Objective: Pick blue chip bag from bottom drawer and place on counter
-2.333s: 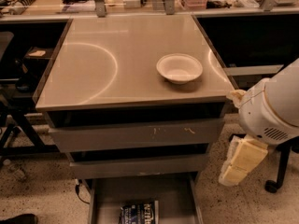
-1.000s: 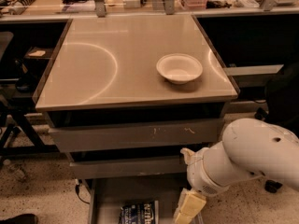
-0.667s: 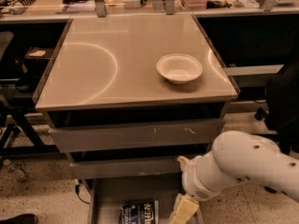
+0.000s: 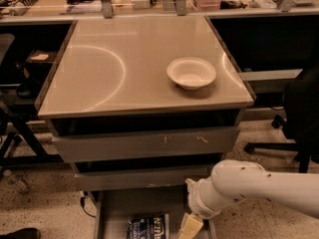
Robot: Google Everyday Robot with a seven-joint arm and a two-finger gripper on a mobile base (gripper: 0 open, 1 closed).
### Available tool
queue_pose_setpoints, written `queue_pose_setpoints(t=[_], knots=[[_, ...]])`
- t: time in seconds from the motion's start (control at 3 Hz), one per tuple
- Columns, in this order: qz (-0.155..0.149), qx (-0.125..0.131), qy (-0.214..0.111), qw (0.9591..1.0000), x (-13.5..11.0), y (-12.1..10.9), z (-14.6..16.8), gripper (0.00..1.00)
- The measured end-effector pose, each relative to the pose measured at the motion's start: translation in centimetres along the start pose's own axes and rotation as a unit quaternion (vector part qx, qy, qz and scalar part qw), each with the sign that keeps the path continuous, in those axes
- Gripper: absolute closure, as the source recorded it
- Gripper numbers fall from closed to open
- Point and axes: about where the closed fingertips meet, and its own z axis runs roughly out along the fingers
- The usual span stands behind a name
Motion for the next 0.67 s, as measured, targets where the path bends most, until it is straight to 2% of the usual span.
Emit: queue_pose_setpoints(t=[0.33,0.67], knots=[[0.0,0.0,0.0,1.0,0.0,0.0,0.0,0.0],[-0.001,-0.022,-0.009,0.9997,0.2,0.4,3.4,0.0]])
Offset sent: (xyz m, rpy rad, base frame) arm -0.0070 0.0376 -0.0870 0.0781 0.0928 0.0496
